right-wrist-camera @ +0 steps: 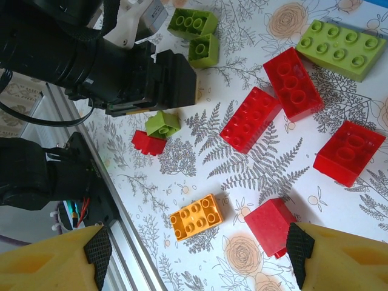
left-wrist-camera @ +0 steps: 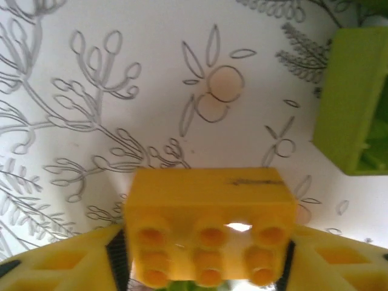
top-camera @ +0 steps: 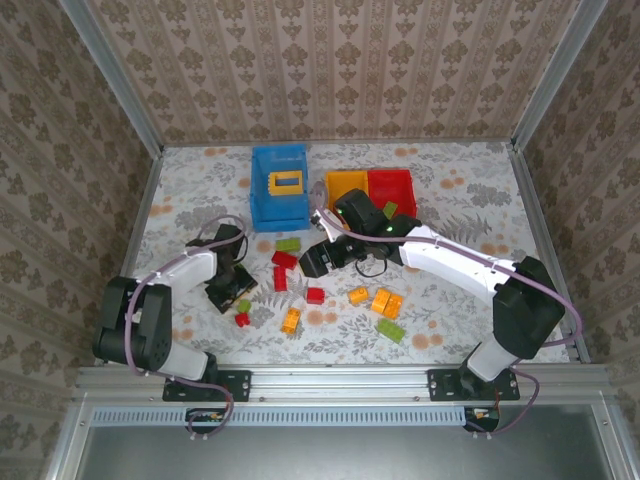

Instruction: Sort the legos into containers by color

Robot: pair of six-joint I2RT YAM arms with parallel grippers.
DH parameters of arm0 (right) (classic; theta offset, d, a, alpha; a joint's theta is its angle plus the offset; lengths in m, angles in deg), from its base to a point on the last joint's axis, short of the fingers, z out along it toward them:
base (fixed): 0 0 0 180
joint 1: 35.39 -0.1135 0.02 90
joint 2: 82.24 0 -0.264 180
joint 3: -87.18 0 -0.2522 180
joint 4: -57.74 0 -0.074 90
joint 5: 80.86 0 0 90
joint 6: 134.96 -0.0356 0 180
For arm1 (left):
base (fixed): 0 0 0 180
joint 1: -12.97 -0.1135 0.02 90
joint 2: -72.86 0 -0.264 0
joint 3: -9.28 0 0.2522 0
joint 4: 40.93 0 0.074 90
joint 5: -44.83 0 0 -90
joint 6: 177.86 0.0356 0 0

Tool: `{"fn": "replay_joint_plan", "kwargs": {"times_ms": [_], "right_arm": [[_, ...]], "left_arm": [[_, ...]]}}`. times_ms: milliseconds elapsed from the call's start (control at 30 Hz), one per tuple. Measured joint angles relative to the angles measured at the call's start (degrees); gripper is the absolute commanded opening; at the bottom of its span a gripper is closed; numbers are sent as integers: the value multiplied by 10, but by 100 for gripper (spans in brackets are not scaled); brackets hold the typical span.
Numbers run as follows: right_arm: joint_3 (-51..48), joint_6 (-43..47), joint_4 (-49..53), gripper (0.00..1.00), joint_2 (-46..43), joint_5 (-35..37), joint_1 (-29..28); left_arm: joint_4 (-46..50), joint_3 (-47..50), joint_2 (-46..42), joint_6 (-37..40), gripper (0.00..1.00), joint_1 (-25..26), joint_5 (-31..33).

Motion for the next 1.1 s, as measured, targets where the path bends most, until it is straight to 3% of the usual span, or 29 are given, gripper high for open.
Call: {"fn": "replay_joint_plan", "kwargs": {"times_ms": [100, 267, 467, 700, 1100], "right_arm": [[1, 0, 0, 78, 1, 0, 0], [3, -8, -1, 77, 0, 5, 5], [-30, -77, -59, 75, -41, 49, 63], [-44, -157, -126, 75, -62, 104, 121], [-43, -193, -134, 75, -62, 115, 128]], "left_arm": [[4, 0, -6, -1, 43, 0, 4], [18, -7, -45, 1, 41, 19, 30], [54, -138, -72, 26, 42, 93, 61], [54, -350, 62, 116, 44, 131, 76], [49, -548, 320, 216, 51, 68, 52]]}}
